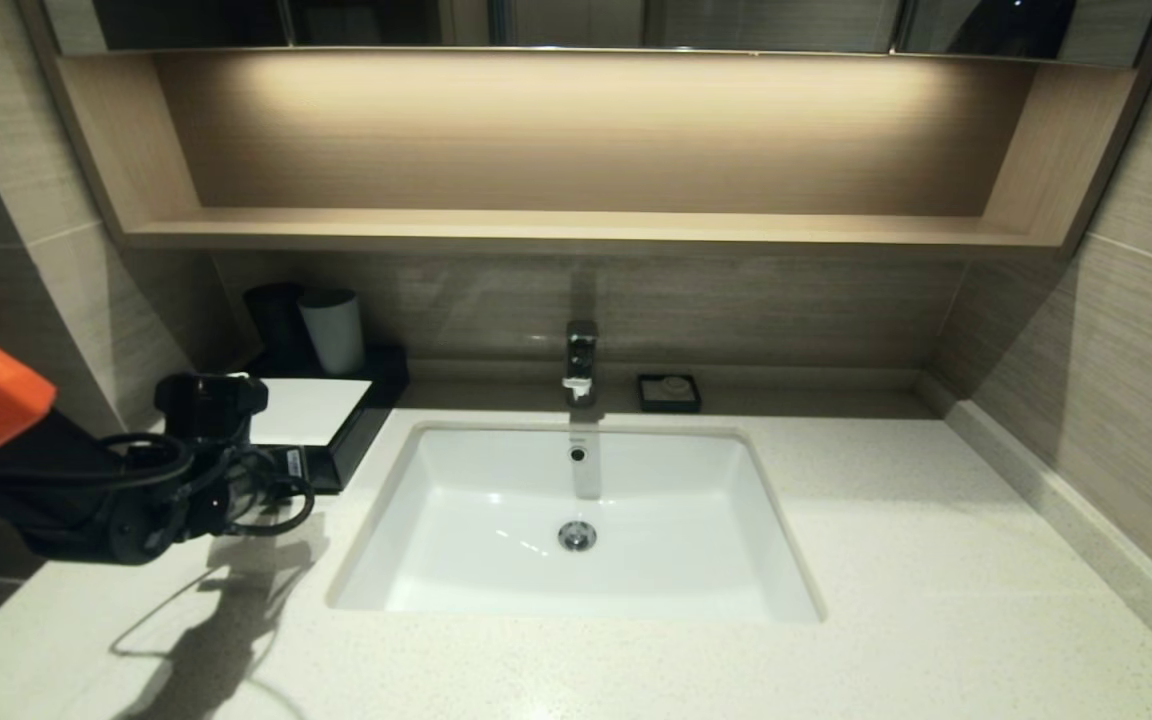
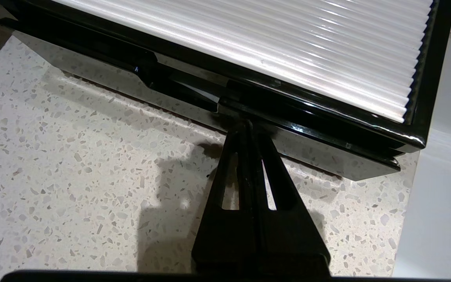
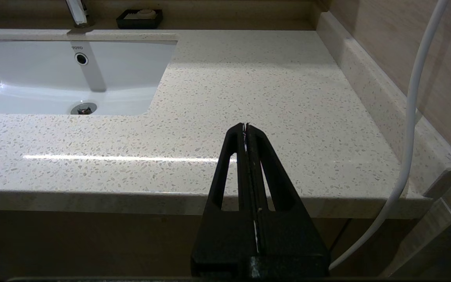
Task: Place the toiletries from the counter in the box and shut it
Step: Close the drawer
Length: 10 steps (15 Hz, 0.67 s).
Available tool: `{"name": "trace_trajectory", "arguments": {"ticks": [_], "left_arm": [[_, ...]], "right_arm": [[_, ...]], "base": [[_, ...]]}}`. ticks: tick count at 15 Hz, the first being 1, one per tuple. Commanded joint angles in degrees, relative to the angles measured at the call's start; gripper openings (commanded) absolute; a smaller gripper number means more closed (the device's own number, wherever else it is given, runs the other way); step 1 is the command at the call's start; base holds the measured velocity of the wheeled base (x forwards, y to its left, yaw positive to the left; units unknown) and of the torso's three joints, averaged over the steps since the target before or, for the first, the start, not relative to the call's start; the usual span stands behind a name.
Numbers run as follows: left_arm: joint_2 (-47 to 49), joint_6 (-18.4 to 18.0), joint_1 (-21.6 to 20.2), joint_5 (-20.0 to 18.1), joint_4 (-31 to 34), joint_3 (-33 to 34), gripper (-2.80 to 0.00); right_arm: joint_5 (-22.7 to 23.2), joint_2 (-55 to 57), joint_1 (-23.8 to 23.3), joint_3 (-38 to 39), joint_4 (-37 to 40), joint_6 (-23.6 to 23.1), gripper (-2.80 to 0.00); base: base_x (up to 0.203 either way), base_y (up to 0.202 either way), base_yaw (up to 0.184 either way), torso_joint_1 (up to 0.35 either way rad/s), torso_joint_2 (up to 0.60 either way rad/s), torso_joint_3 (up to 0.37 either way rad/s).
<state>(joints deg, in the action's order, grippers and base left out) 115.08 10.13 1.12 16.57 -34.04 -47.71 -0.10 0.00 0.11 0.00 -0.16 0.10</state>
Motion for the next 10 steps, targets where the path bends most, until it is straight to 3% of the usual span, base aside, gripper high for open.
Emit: {"name": "trace_trajectory", "arguments": {"ticks": [1, 10], "left_arm": [[0.23, 0.06, 0.02, 0.13, -0.59, -0.01, -2.80], [2.08, 0.33, 0.02, 0.31, -5.27, 0.58, -2.80]], "right_arm": [[0.01, -0.09, 0.04, 0.09, -0.02, -0.01, -2.80], [0.01, -0.02, -0.02, 0.09, -0.02, -0.01, -2.80]], "base": [[0.000, 0.000, 0.000, 0.000, 0.00, 0.000], [0.000, 0.000, 0.000, 0.000, 0.00, 0.000]]}}
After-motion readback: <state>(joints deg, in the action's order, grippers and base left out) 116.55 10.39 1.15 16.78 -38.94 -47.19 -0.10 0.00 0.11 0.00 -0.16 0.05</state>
